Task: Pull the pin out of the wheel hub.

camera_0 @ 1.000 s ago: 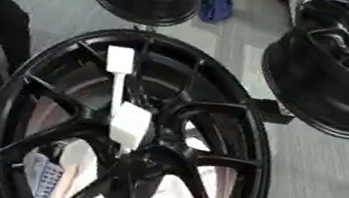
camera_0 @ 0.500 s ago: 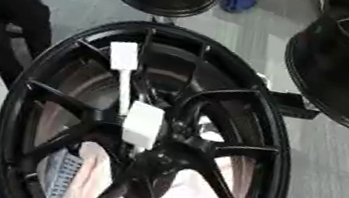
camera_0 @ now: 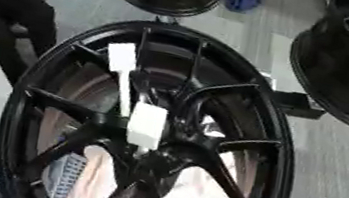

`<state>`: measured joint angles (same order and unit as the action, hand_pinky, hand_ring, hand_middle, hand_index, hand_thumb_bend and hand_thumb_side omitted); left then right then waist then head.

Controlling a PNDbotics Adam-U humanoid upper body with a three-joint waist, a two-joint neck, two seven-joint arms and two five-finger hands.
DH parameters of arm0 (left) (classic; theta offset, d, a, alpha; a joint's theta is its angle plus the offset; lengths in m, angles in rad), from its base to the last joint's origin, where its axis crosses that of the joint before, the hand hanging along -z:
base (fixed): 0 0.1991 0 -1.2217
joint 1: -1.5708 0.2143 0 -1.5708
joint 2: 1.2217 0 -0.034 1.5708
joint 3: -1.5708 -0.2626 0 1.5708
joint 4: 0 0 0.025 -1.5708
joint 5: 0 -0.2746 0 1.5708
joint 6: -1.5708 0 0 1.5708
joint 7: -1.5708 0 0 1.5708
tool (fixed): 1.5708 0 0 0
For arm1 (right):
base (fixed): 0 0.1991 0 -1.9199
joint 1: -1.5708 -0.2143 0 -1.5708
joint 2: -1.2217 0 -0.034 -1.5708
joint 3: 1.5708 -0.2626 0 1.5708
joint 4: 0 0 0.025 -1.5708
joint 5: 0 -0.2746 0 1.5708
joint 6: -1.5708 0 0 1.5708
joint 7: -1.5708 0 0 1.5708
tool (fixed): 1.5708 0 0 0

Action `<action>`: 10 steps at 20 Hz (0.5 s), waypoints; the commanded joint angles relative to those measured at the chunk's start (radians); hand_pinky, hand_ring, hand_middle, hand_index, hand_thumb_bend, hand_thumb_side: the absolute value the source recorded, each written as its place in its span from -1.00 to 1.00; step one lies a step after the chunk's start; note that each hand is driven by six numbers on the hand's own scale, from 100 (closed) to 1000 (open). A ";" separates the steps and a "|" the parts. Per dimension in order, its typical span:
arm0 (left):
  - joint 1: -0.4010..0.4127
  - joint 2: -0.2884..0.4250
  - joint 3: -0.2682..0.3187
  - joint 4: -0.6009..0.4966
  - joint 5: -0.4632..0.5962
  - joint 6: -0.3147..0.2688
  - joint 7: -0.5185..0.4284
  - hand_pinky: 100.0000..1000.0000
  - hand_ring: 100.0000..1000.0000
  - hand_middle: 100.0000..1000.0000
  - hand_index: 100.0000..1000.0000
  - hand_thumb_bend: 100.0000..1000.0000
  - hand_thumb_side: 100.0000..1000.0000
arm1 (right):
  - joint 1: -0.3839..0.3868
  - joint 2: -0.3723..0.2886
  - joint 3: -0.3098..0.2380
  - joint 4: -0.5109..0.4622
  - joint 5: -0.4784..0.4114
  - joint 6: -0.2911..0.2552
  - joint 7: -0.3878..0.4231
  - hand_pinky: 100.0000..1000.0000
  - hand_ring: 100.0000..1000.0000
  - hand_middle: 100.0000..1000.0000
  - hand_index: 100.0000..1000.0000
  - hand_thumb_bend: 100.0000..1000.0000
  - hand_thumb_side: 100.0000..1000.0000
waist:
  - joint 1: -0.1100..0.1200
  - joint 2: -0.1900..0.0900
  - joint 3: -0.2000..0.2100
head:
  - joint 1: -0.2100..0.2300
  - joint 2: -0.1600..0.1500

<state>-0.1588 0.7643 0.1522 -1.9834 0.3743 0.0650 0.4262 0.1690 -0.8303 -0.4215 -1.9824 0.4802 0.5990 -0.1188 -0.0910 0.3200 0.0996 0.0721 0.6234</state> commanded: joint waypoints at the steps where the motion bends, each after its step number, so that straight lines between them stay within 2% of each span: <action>1: -0.002 0.024 0.014 -0.017 -0.007 0.000 0.000 0.78 0.10 0.38 0.26 -1.00 0.01 | 0.008 -0.012 -0.041 -0.018 0.020 0.005 -0.026 0.63 0.84 0.79 0.72 -1.00 -0.78 | 0.007 -0.013 -0.007 | 0.003 0.005; 4: -0.003 0.024 0.014 -0.017 -0.008 0.001 0.000 0.78 0.10 0.38 0.26 -1.00 0.01 | 0.010 -0.003 -0.051 -0.018 0.015 -0.006 -0.070 0.56 0.80 0.72 0.69 -1.00 -0.85 | 0.007 -0.010 -0.009 | 0.005 0.007; 6: -0.004 0.024 0.013 -0.017 -0.009 0.000 -0.001 0.78 0.10 0.38 0.26 -1.00 0.01 | 0.003 -0.001 -0.058 -0.018 0.000 -0.012 -0.101 0.42 0.70 0.53 0.63 -1.00 -1.00 | 0.007 -0.009 -0.010 | 0.006 0.008; 8: -0.006 0.025 0.013 -0.017 -0.009 0.000 -0.001 0.78 0.10 0.38 0.26 -1.00 0.01 | -0.002 -0.001 -0.062 -0.018 -0.025 -0.021 -0.130 0.36 0.64 0.45 0.58 -1.00 -0.98 | 0.007 -0.008 -0.010 | 0.009 0.008; 10: -0.008 0.025 0.012 -0.017 -0.009 -0.001 -0.002 0.78 0.10 0.38 0.26 -1.00 0.01 | -0.008 -0.003 -0.060 -0.018 -0.050 -0.035 -0.160 0.31 0.60 0.40 0.55 -1.00 -0.86 | 0.007 -0.007 -0.009 | 0.011 0.007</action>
